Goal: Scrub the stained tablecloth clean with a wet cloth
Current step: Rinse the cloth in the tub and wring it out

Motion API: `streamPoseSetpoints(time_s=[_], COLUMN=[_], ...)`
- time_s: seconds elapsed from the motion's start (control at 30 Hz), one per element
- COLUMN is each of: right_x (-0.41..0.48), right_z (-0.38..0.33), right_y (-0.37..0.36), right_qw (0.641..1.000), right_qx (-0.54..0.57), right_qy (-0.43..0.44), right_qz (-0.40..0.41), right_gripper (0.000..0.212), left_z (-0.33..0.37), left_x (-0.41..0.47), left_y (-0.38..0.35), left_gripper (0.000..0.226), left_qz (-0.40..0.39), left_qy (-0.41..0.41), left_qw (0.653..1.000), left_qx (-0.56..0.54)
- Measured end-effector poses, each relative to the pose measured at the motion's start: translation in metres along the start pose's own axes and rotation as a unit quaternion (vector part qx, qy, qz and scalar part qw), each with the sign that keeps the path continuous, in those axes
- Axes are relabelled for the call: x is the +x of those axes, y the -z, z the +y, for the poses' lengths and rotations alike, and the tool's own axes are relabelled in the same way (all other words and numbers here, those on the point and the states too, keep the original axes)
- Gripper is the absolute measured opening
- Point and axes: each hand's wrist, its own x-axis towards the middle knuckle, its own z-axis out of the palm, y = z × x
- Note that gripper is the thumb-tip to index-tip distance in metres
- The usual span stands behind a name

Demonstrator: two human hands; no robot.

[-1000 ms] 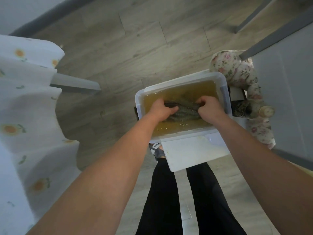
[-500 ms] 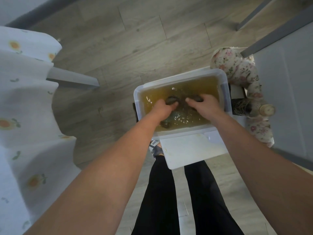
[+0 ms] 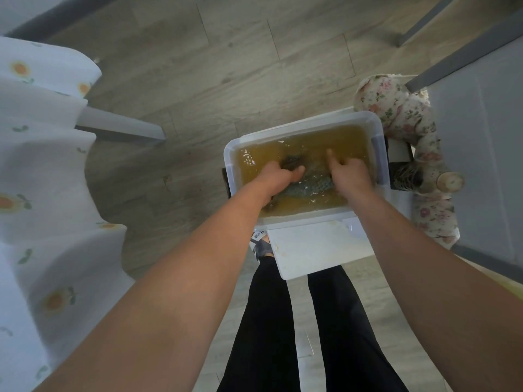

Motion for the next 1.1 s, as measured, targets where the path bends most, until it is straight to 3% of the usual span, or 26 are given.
streamPoseSetpoints(time_s=[0.07, 0.17, 0.2, 0.27, 0.47, 0.53, 0.6, 0.67, 0.77, 0.9, 1.03, 1.1], right_x=[-0.001, -0.003, -0.001, 0.001, 0.004, 0.004, 0.001, 0.000, -0.001, -0.002, -0.001, -0.001], right_z=[0.000, -0.001, 0.000, 0.000, -0.003, -0.003, -0.004, -0.004, -0.005, -0.005, -0.005, -0.004], right_y=[0.001, -0.001, -0.004, -0.009, -0.011, -0.010, -0.008, -0.008, -0.009, -0.010, -0.008, -0.008], right_qw=[0.998, 0.993, 0.994, 0.998, 0.997, 0.996, 0.996, 0.998, 0.998, 0.997, 0.998, 0.998], right_qx=[0.040, 0.083, 0.071, 0.016, -0.066, -0.075, -0.070, -0.061, -0.054, -0.060, -0.042, -0.050], right_qy=[0.028, 0.028, 0.030, 0.036, -0.008, -0.030, -0.030, -0.012, 0.006, 0.014, 0.015, 0.012], right_qz=[-0.038, -0.084, -0.077, -0.038, 0.037, 0.046, 0.042, 0.029, 0.022, 0.055, 0.041, 0.038], right_gripper=[0.048, 0.064, 0.059, 0.040, 0.023, 0.013, 0.016, 0.014, 0.018, 0.017, 0.019, 0.014], left_z=[-0.004, -0.009, -0.010, -0.012, -0.017, -0.019, -0.021, -0.024, -0.023, -0.018, -0.014, -0.015], left_x=[0.000, 0.001, 0.000, -0.002, 0.006, 0.008, 0.007, 0.008, 0.006, 0.002, 0.002, 0.002], left_y=[0.000, -0.002, -0.002, -0.005, -0.009, -0.009, -0.010, -0.009, -0.003, -0.001, -0.004, -0.002], left_gripper=[0.054, 0.017, 0.010, 0.020, 0.030, 0.021, 0.011, 0.023, 0.011, 0.033, 0.006, 0.005], left_qz=[-0.019, 0.007, 0.030, 0.073, 0.069, 0.066, 0.057, 0.055, 0.108, 0.110, 0.071, 0.081], left_qy=[0.003, -0.019, -0.024, -0.027, 0.009, -0.008, -0.028, -0.026, -0.038, -0.055, -0.078, -0.071], left_qw=[0.999, 0.986, 0.981, 0.974, 0.978, 0.988, 0.996, 0.998, 0.991, 0.985, 0.992, 0.992], left_qx=[0.034, 0.167, 0.193, 0.214, 0.194, 0.139, 0.060, 0.002, 0.064, 0.125, 0.071, 0.072])
